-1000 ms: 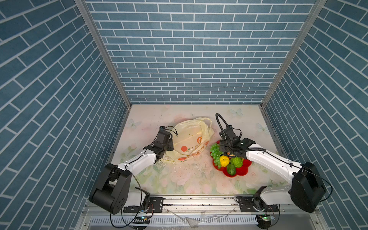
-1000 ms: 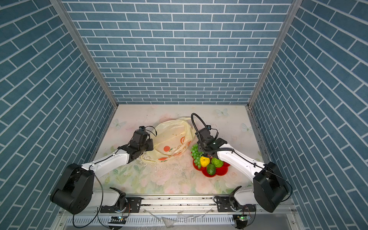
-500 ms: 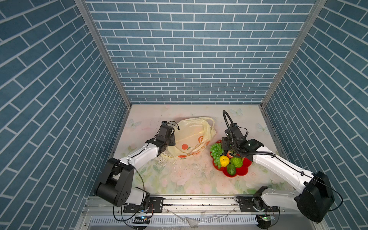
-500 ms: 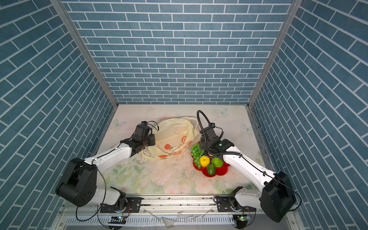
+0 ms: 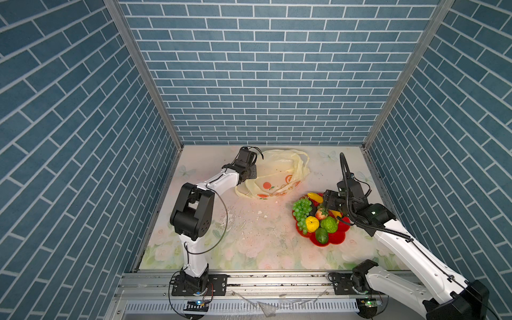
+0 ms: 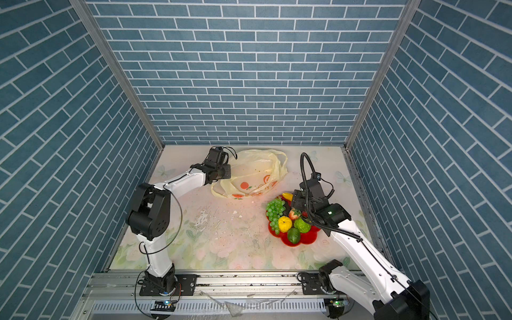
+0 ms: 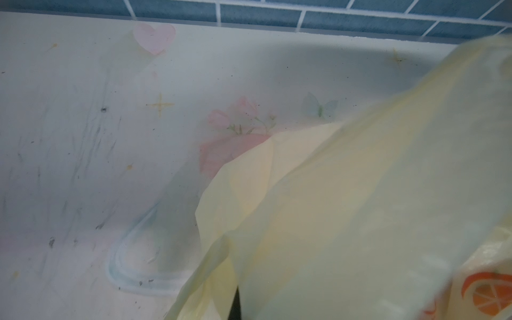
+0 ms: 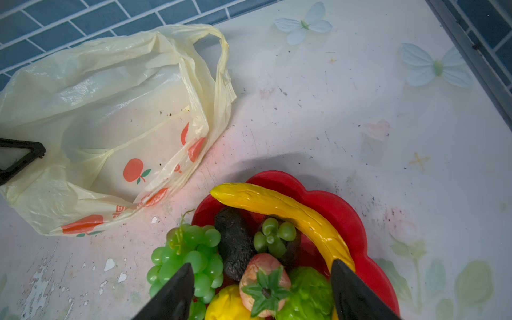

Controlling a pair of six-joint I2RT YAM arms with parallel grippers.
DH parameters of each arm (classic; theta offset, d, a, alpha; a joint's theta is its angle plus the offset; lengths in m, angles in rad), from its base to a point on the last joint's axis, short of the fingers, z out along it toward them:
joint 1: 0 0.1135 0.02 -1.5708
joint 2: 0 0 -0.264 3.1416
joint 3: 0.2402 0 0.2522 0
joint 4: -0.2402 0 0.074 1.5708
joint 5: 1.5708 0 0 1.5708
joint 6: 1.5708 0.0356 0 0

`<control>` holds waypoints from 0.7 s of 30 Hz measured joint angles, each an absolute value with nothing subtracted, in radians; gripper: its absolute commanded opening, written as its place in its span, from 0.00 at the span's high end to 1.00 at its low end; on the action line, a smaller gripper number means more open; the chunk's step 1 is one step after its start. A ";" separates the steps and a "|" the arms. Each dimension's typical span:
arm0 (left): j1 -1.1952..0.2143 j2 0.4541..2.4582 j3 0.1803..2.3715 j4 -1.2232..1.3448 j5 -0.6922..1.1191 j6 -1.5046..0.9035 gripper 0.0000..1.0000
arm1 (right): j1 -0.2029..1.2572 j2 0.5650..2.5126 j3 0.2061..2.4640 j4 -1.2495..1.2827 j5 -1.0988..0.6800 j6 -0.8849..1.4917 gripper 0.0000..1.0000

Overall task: Take fruits out of the plastic bag
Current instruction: Move the plastic bag to the top-center of the table, then move the plate to the center of the table.

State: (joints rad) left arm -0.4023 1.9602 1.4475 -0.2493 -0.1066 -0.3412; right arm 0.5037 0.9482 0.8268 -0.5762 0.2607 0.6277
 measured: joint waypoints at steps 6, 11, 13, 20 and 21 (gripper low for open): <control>-0.403 2.127 1.721 -0.324 -0.088 -0.254 0.90 | 0.402 0.884 0.764 -0.617 0.248 0.633 0.15; -0.404 2.246 1.934 -0.410 -0.084 -0.186 0.54 | 0.299 0.863 0.694 -0.620 0.202 0.674 0.14; -0.405 2.280 1.996 -0.449 -0.085 -0.167 0.38 | 0.255 0.862 0.664 -0.616 0.169 0.692 0.14; -0.410 2.308 2.135 -0.638 -0.085 -0.146 0.14 | 0.108 0.850 0.582 -0.584 0.036 0.745 0.11; -0.411 2.305 2.151 -0.662 -0.085 -0.151 0.12 | 0.086 0.843 0.570 -0.576 0.015 0.751 0.10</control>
